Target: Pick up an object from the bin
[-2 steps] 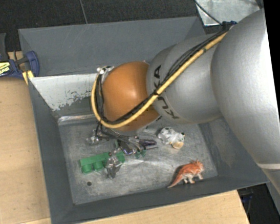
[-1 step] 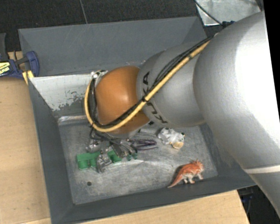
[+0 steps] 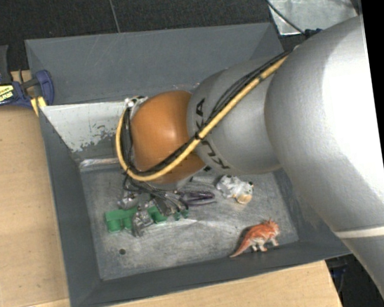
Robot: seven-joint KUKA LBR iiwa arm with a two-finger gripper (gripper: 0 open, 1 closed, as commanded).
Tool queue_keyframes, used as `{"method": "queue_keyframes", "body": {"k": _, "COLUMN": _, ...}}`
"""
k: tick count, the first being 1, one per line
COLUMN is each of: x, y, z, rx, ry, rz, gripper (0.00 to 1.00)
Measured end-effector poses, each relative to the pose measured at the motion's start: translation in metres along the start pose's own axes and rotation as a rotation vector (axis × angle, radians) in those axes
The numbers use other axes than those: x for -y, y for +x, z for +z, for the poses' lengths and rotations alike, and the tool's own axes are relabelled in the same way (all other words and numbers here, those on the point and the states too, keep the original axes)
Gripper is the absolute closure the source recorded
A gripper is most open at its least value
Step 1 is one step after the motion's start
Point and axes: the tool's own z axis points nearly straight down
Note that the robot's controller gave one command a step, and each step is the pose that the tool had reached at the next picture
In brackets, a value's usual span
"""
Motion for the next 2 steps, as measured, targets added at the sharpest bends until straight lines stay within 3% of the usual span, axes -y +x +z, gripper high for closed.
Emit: {"method": "queue_keyframes", "body": {"k": 2, "x": 0.0, "y": 0.005, "z": -0.026, "rx": -0.016, "ry": 0.001, "rz": 0.0, "gripper": 1.0}}
